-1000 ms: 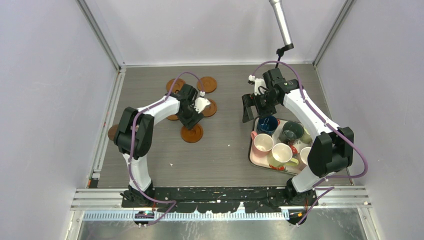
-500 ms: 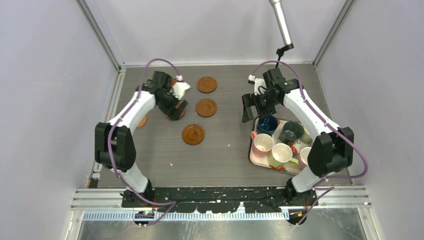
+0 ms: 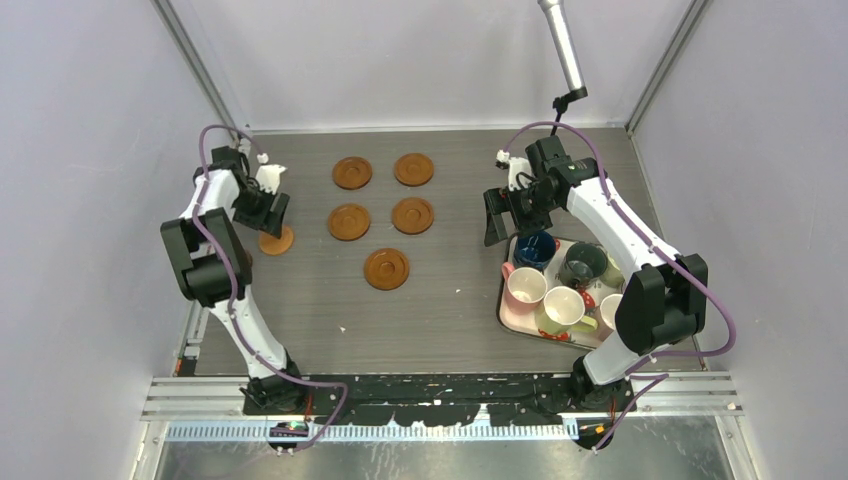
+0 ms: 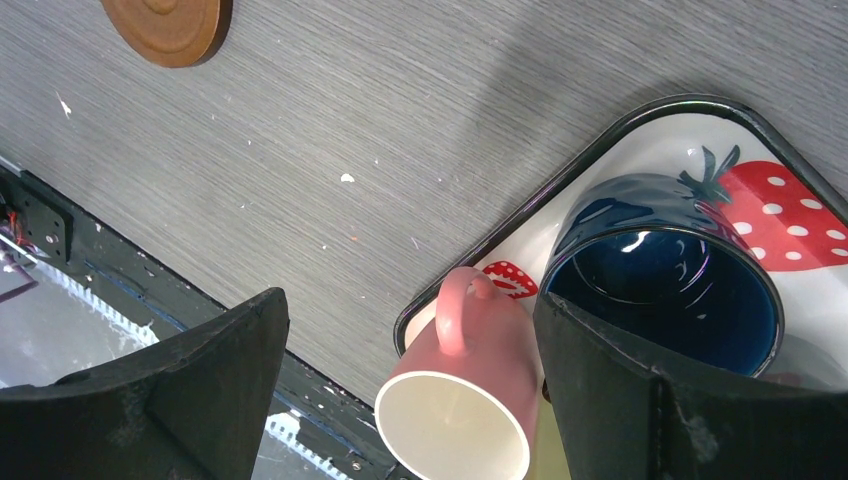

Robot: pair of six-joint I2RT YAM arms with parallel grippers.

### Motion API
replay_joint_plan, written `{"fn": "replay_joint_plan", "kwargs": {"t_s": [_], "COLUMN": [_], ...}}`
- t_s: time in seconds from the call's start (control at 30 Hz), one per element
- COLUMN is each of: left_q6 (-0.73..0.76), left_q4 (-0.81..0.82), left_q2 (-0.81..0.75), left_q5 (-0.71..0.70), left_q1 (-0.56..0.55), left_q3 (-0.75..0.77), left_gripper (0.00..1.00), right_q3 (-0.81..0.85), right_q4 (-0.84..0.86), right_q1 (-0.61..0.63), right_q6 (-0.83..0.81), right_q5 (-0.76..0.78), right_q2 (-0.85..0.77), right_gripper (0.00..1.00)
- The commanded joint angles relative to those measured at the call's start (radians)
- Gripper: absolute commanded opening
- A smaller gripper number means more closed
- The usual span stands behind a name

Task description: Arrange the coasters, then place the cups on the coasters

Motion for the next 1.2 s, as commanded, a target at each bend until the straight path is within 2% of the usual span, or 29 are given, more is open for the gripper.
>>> {"fn": "replay_joint_plan", "kwargs": {"t_s": [0.0, 0.27, 0.43, 0.6, 0.8, 0.97, 1.17], "left_q6": [0.048, 0.068, 0.120, 0.206, 0.305, 0.333, 0.282], "left_q4": [0.005, -0.008, -0.054, -0.053, -0.002, 0.015, 0.073], "left_q2": [0.070, 0.183, 0.164, 0.069, -0.101, -0.259, -0.434], "left_q5": [0.001, 0.010, 0.080, 0.091, 0.057, 0.040, -0.014], "left_q1": [0.017, 0.018, 0.016, -0.007, -0.073, -0.196, -0.457], "left_q3": [0.063, 0.140, 0.095, -0.065, -0.343, -0.538, -0.713], "left_gripper": [0.66, 0.61, 0.57, 0.54, 0.51, 0.50, 0.49], "right_q3": [0.035, 0.034, 0.033, 0.035, 0.039, 0.034, 0.033], "right_q4": [0.000, -0.002, -0.002, -0.002, -0.010, -0.013, -0.013], "right_q1": [-0.003, -0.002, -0.003, -0.002, -0.002, -0.003, -0.003], "right_q6": [-0.008, -0.008, -0.009, -0.009, -0.011, -0.019, -0.036], "right_q5": [-0.014, -0.005, -0.003, -0.012, -0.014, -0.001, 0.004], "right_q2": [-0.013, -0.014, -0.020, -0.019, -0.026, -0.036, -0.042], "right_gripper": [0.96, 0.96, 0.96, 0.96, 0.96, 0.96, 0.96]}}
